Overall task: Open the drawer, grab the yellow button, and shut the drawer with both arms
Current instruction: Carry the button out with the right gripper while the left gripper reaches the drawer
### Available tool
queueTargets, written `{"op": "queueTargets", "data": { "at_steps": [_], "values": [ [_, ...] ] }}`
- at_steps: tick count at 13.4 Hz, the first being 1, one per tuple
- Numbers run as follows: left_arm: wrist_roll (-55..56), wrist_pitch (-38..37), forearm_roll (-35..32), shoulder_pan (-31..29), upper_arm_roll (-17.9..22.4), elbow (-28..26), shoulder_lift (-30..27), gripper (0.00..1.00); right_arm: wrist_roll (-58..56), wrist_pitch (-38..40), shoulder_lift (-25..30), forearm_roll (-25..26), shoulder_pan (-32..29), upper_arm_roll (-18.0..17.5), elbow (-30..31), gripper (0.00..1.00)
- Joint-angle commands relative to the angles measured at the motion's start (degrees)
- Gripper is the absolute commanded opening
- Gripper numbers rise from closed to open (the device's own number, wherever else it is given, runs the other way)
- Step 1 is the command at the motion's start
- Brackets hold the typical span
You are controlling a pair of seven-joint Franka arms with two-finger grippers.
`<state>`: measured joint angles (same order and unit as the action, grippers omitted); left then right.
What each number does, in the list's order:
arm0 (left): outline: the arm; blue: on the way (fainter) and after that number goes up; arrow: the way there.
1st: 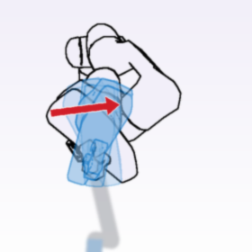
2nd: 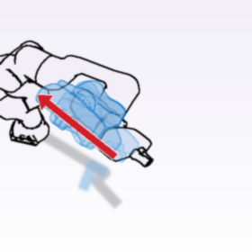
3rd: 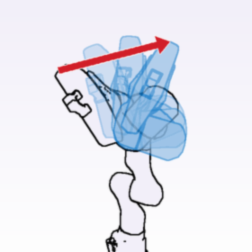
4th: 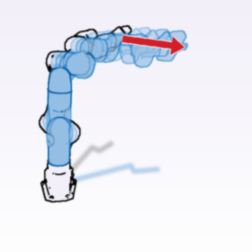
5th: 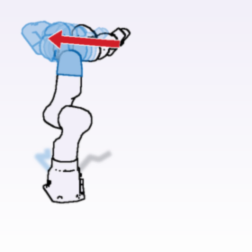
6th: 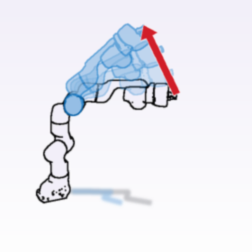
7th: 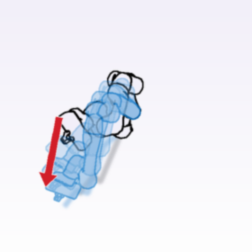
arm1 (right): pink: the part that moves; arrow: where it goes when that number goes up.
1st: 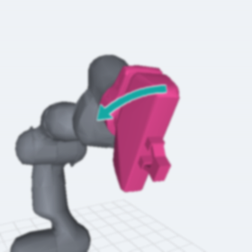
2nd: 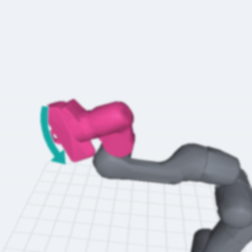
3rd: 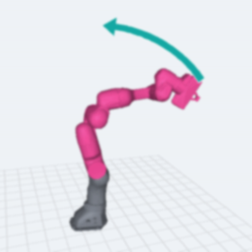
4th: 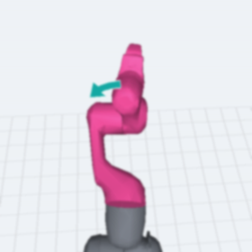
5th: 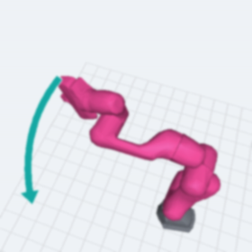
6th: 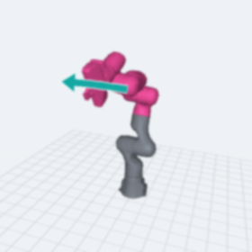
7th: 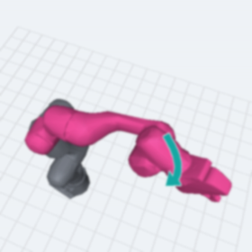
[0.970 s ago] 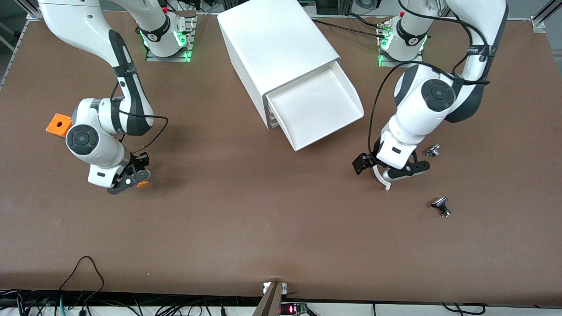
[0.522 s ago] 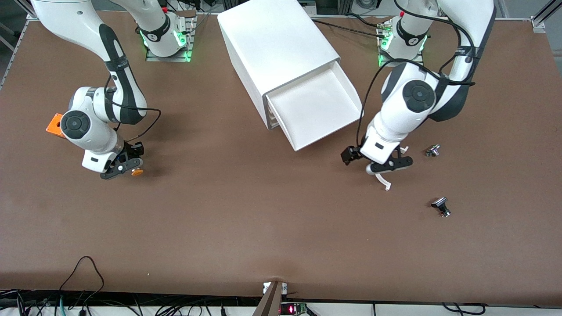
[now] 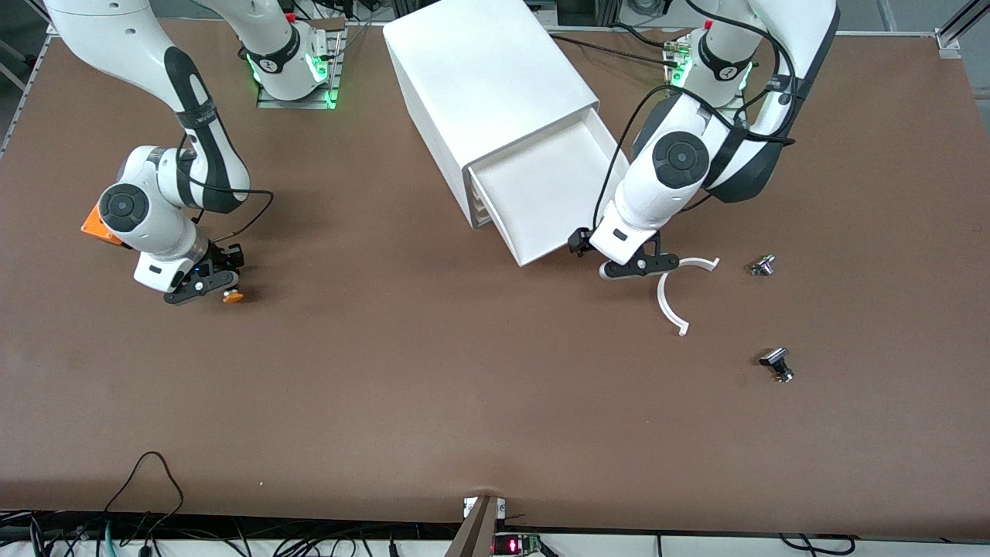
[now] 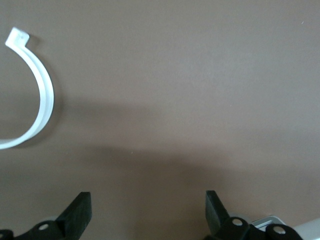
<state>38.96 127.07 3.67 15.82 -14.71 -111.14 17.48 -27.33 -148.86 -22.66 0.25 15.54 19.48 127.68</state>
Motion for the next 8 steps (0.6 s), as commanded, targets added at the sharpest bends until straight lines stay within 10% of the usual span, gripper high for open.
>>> {"op": "queueTargets", "data": {
  "at_steps": [1, 8],
  "values": [
    [1.20, -2.96, 6.32, 0.00, -1.64, -2.07, -2.18, 1.00, -0.62, 0.23, 2.09, -0.69, -1.04, -1.11, -1.46, 1.00],
    [3.75, -9.55, 10.92, 0.00, -5.86, -2.07, -3.06, 1.00, -0.45, 15.42, 2.62, -6.90, -1.13, -1.47, -17.36, 1.00]
  ]
}}
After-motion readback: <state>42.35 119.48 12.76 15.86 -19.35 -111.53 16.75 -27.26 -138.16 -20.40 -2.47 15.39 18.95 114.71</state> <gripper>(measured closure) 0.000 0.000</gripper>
